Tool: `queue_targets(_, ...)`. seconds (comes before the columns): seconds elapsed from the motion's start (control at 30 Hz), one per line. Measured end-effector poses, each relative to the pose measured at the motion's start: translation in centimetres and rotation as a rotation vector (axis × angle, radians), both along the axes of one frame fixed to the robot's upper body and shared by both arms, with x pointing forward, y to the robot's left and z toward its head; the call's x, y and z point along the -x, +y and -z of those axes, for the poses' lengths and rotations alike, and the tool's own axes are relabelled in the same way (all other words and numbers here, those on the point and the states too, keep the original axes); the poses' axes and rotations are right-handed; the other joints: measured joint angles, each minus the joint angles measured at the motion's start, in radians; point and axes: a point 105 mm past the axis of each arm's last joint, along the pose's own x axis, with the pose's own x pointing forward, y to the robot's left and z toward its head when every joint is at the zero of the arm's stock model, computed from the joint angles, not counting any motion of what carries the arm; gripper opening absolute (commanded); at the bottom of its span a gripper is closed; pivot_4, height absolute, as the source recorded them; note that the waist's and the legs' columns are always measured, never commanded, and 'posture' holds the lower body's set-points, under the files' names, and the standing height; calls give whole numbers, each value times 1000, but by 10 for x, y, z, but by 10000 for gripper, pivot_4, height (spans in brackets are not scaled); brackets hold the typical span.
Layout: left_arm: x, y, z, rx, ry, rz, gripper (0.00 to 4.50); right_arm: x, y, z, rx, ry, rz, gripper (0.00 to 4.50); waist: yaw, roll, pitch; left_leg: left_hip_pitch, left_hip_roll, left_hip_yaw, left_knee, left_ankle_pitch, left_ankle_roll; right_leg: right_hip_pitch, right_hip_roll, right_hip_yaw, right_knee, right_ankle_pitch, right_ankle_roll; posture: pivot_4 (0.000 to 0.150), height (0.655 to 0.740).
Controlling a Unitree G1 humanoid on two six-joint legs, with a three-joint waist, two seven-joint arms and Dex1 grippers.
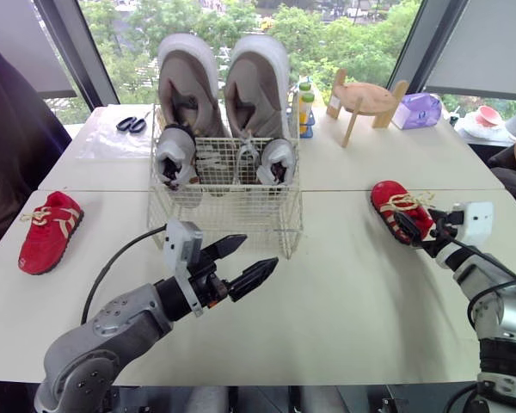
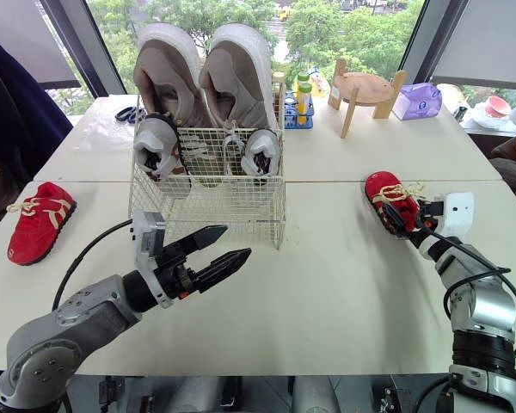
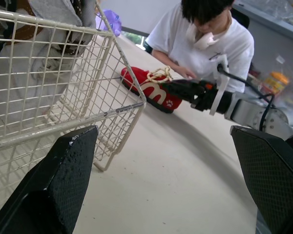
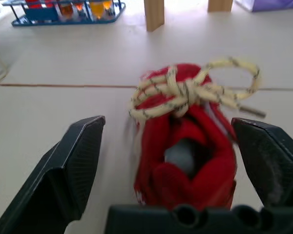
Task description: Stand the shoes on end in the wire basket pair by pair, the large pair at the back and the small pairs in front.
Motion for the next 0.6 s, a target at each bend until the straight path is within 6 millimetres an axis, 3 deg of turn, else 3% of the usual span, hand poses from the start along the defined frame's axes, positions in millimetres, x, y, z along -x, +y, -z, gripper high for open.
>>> queue_targets(0.3,-1,1,1,-20,-10,-11,44440,-21,1,18,8,31,4,45000,-5,0,0,0,0,0,0,0,0,0,0,0,0,0,0,1500,7400)
queue_targets(0.4,-3,6,-4,-31,-25,-51,45000,-26,5,24,-2,33,1,36766,-4,0,0,0,0,0,0,0,0,0,0,0,0,0,0,1500,7400)
queue_targets(0.47,-8,18,-16,-2,-39,-113,45000,-28,5,24,5,22,3,26695,-5,0,0,0,1,0,0,0,0,0,0,0,0,0,0,1500,7400)
queue_targets(0.6,-18,48,-24,-103,-64,-266,45000,-29,5,21,13,-6,11,12157,-8,0,0,0,1,-1,0,0,0,0,0,0,0,0,0,1500,7400)
